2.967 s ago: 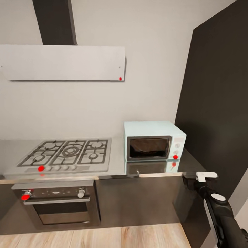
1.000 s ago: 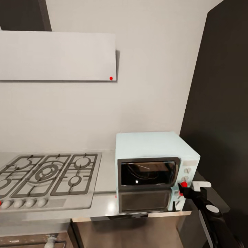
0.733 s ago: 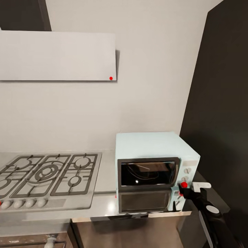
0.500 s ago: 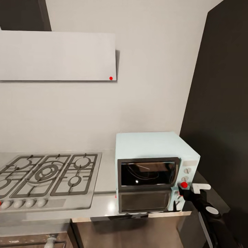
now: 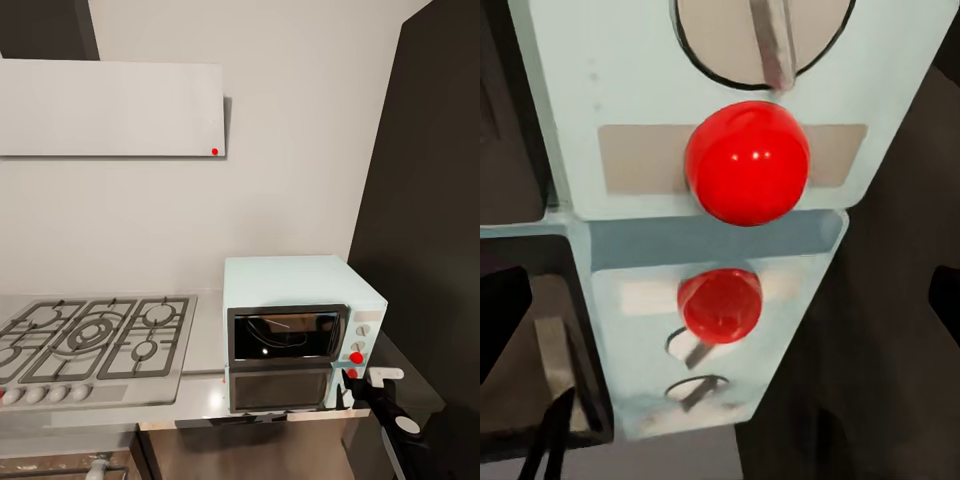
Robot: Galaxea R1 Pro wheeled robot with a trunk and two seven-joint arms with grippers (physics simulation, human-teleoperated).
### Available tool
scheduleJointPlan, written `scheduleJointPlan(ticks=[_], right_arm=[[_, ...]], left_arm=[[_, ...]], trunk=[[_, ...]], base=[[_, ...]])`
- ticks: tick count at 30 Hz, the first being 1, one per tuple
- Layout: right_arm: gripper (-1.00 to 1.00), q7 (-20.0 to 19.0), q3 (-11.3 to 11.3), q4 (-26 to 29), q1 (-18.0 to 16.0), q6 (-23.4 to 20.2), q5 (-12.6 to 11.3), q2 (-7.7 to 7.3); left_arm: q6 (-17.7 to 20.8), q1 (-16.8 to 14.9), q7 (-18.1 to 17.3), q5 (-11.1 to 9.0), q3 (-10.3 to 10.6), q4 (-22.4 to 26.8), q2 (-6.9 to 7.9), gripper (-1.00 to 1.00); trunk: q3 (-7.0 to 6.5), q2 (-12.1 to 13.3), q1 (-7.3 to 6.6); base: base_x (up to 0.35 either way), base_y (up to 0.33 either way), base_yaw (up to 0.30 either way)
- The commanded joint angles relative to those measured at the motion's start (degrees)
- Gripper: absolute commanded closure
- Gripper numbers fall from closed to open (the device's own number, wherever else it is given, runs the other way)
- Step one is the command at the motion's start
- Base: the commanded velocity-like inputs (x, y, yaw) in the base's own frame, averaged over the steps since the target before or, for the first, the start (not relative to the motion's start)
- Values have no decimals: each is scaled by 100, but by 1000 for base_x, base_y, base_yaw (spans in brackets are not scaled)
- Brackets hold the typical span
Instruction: In the kitchen, take the popcorn bag from the countertop, put it into the microwave, and heat it until the popcorn is cooked so the cooked popcorn ends up inside the bag.
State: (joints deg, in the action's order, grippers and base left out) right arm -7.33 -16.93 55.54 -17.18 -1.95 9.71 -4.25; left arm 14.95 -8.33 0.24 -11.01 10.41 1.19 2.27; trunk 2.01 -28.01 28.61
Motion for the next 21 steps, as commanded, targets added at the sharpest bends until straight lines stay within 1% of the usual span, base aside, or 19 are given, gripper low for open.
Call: scheduleJointPlan(ticks=[1, 3, 6, 8, 13, 16, 17, 21], right_arm=[[-100, -40, -31, -73, -5, 46, 57, 4], [-100, -40, -39, -187, -5, 141, 57, 3], [-100, -40, -80, -471, -5, 518, 57, -4], [-100, -40, -130, -563, -5, 643, 57, -5], [-100, -40, -259, -609, -5, 702, 57, -8], [-100, -40, -278, -613, -5, 711, 57, -12], [100, -40, -282, -614, -5, 712, 57, -13], [100, -40, -284, -614, -5, 716, 57, -14]], left_arm=[[34, -2, 2, -59, 48, 13, 2, -100], [34, -2, 2, -59, 48, 13, 2, -100], [34, -2, 2, -59, 48, 13, 2, -100], [34, -2, 2, -59, 48, 13, 2, -100], [40, -2, 2, -59, 48, 13, 2, -100], [40, -2, 2, -59, 48, 13, 2, -100], [39, -2, 2, -59, 48, 13, 2, -100], [41, -2, 2, -59, 48, 13, 2, -100]], trunk=[[12, -11, 3], [12, -11, 3], [12, -11, 3], [12, -11, 3], [12, -11, 3], [12, -11, 3], [12, -11, 3], [12, -11, 3]], base=[[0, 0, 0], [0, 0, 0], [0, 0, 0], [0, 0, 0], [0, 0, 0], [0, 0, 0], [0, 0, 0], [0, 0, 0]])
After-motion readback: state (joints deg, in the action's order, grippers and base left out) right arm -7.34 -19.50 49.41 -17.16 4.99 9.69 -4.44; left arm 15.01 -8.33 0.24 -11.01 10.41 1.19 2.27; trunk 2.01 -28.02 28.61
